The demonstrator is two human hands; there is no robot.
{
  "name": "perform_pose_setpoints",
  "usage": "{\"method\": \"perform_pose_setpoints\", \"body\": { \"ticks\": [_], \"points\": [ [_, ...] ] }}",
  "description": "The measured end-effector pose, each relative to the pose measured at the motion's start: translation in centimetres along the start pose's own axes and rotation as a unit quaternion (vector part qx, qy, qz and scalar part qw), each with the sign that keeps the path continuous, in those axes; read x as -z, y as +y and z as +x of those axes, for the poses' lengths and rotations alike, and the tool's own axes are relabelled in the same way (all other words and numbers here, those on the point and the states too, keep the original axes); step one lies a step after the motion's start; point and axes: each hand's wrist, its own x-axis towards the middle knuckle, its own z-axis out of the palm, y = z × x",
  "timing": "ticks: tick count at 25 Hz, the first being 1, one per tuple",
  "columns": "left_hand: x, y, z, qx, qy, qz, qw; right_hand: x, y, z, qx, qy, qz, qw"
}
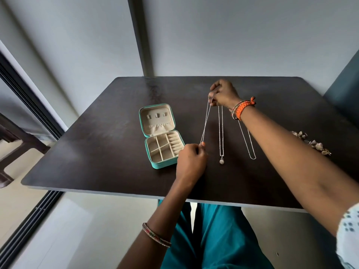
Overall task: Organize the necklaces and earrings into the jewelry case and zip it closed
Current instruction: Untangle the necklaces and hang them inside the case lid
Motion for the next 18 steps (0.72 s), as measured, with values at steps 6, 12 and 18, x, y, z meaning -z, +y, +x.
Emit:
{"method": "perform_pose_setpoints", "body": {
  "ticks": [6, 12, 18],
  "points": [
    [0.8, -1.5, -0.6, -0.071, 0.085, 0.02, 0.994, 2.4, -2.0, -0.2, -0.092, -0.166, 0.159, 0.969],
    [2.7, -1.3, -1.2, -0.102, 0.172, -0.089, 0.976, 4.1, -3.1, -0.3, -0.048, -0.26, 0.043, 0.963],
    [4.3, -1.5, -1.5, -0.083, 0.196, -0.189, 0.959, 5.3, -3.4, -0.5, -0.003, -0.3, -0.031, 0.953]
  ]
}}
